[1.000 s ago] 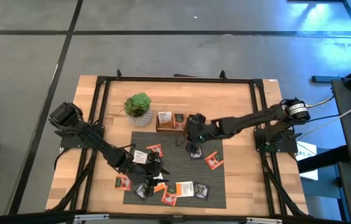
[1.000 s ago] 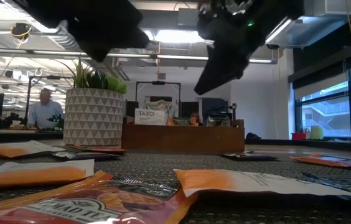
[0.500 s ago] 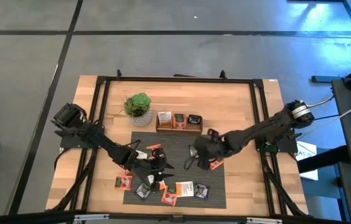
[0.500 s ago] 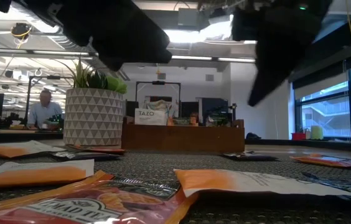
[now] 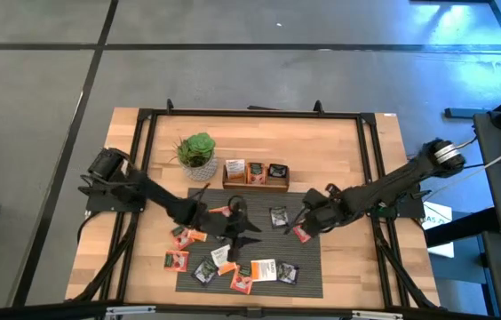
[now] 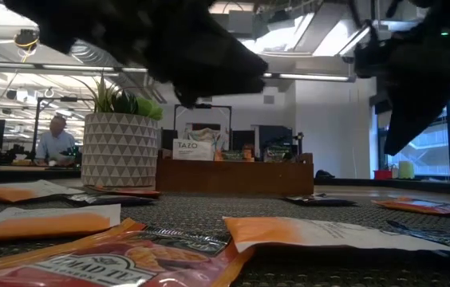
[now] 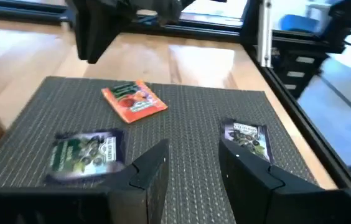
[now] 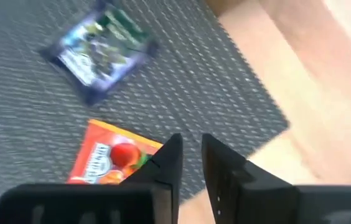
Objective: Pick & Place Tea
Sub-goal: Put the blue tea bag into the right section of the wooden organizer
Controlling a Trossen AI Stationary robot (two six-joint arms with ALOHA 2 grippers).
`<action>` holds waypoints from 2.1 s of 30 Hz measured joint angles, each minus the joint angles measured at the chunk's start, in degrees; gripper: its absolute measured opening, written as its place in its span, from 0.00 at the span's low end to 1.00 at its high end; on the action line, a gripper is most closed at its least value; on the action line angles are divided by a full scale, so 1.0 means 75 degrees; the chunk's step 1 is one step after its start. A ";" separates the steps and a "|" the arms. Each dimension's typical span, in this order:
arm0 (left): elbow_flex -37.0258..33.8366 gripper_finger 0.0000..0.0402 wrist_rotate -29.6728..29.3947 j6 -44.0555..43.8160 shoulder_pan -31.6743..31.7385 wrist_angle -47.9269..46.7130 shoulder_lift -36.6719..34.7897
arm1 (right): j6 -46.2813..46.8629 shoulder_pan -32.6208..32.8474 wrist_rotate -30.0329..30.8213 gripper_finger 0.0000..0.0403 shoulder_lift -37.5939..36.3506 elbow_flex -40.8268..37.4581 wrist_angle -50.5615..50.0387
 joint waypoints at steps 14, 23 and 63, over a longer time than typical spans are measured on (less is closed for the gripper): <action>0.1659 0.34 0.0301 0.0136 0.0933 -0.0274 0.2141 | -0.1494 -0.1120 -0.0584 0.28 -0.0597 -0.1771 0.4663; 0.1965 0.34 0.0058 -0.0266 0.1127 -0.1115 0.2610 | -0.1282 -0.1546 -0.0551 0.53 0.0398 -0.1762 0.5329; 0.1961 0.34 0.0280 -0.0345 0.1161 -0.1496 0.2674 | -0.1109 -0.2115 -0.2607 0.30 0.1018 -0.1771 0.6326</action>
